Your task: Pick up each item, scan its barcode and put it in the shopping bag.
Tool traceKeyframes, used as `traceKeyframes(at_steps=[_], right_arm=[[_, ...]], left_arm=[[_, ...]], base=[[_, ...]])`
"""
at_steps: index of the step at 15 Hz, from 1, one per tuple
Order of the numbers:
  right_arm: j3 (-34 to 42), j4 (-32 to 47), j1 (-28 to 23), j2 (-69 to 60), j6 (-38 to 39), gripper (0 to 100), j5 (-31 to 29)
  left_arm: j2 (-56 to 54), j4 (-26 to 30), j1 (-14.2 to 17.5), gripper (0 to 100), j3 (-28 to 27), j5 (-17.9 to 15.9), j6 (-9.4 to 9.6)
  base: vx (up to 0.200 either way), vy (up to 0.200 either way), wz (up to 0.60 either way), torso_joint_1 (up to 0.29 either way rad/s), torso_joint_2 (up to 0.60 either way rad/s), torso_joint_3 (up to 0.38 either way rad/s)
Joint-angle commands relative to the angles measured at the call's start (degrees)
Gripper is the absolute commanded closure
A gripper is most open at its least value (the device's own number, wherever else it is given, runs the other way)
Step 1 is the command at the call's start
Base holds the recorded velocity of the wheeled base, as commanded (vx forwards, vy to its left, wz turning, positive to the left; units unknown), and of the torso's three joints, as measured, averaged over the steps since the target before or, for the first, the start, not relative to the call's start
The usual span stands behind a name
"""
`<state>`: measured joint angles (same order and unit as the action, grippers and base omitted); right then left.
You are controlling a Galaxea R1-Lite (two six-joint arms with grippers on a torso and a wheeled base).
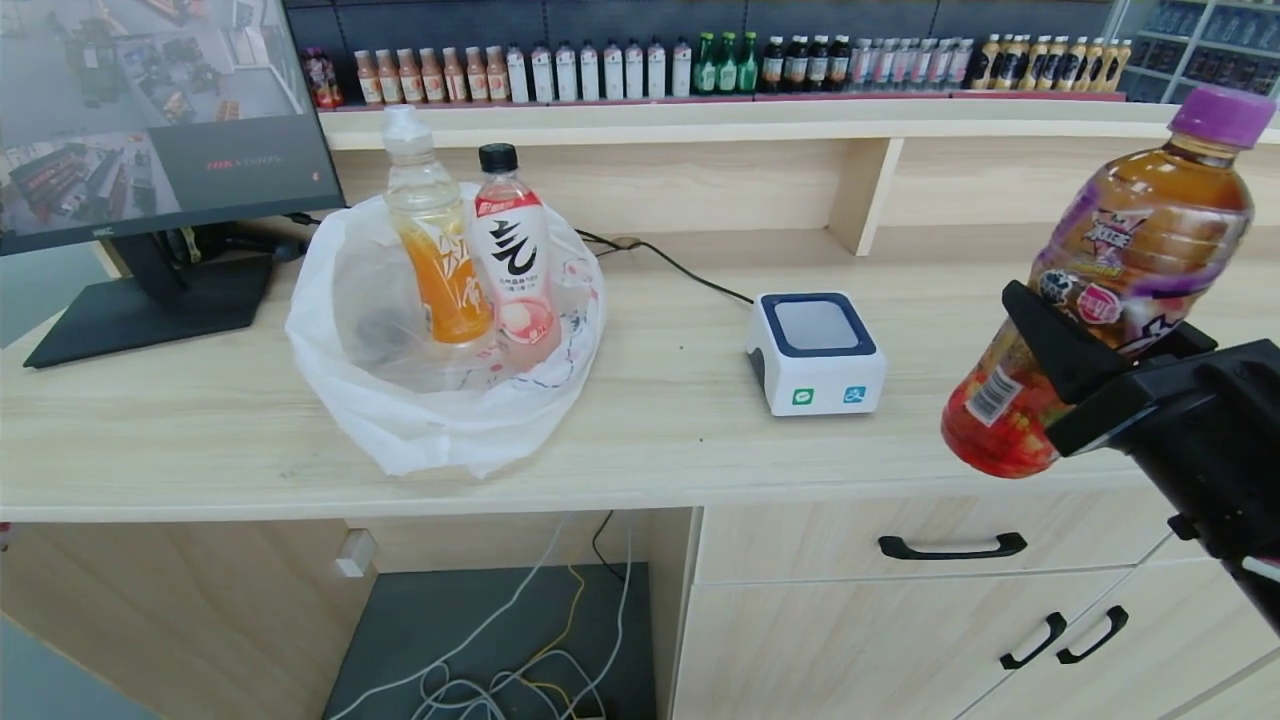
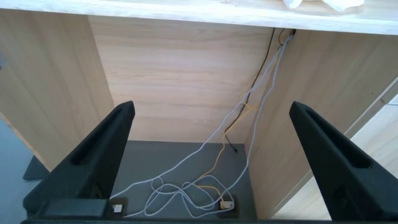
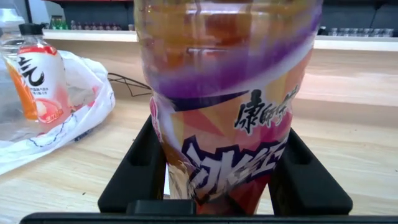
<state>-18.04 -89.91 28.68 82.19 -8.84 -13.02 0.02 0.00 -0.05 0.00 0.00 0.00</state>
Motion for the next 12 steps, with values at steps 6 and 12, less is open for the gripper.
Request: traceKeyframes(at_steps=[6, 12], right_arm=[[-11.05, 8.61, 2.78, -0.71, -4.08, 100, 0.01], [-29.86, 28.38, 6.12, 1.13, -8.12, 100, 0.8]], left_arm=[[-0.02, 0.0, 0.05, 0, 0.0, 0.0, 0.0], [-0.02, 0.0, 0.05, 0, 0.0, 0.0, 0.0]], base=[[0.0, 0.0, 0.0, 0.0, 0.0, 0.0], [0.0, 0.0, 0.0, 0.0, 0.0, 0.0]])
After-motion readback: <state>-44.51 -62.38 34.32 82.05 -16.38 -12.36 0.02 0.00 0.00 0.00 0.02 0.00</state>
